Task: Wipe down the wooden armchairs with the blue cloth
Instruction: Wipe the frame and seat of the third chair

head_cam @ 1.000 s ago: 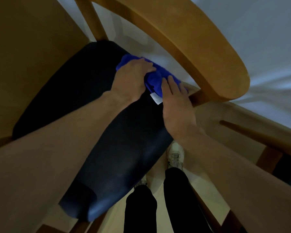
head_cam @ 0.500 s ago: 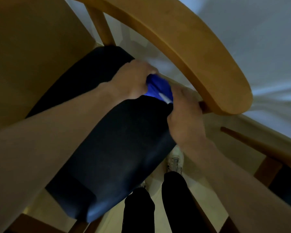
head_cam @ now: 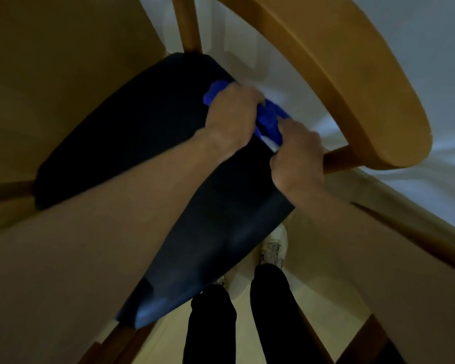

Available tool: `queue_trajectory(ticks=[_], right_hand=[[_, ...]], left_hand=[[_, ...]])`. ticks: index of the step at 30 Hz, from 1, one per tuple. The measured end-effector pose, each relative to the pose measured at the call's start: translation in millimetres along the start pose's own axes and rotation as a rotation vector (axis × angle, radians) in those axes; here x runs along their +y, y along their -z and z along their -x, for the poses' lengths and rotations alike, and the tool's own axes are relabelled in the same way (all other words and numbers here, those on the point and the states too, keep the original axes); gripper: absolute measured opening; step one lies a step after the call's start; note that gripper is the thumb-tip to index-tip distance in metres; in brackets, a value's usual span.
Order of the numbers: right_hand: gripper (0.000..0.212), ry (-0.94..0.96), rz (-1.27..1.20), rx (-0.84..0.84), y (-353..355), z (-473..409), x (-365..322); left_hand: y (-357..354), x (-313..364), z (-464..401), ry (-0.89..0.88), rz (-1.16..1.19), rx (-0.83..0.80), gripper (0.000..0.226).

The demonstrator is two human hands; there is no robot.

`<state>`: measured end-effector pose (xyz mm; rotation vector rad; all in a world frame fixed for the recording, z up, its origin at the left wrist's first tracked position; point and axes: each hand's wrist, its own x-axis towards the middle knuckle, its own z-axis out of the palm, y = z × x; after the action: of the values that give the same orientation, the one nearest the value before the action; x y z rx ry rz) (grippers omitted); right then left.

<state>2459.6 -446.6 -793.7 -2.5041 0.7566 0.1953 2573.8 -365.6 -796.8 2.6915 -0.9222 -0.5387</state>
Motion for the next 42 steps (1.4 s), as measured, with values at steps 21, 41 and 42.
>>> queue_trajectory(ticks=[21, 41, 42], right_hand=[[0.064, 0.185, 0.008, -0.571, -88, 259, -77], [0.035, 1.235, 0.345, -0.778, -150, 161, -206], [0.039, 1.264, 0.345, -0.819, -142, 156, -197]], left_hand=[[-22, -67, 321, 0.535, -0.063, -0.348, 0.037], [-55, -72, 349, 1.384, 0.425, -0.049, 0.058], [-61, -65, 347, 1.389, 0.412, -0.046, 0.060]])
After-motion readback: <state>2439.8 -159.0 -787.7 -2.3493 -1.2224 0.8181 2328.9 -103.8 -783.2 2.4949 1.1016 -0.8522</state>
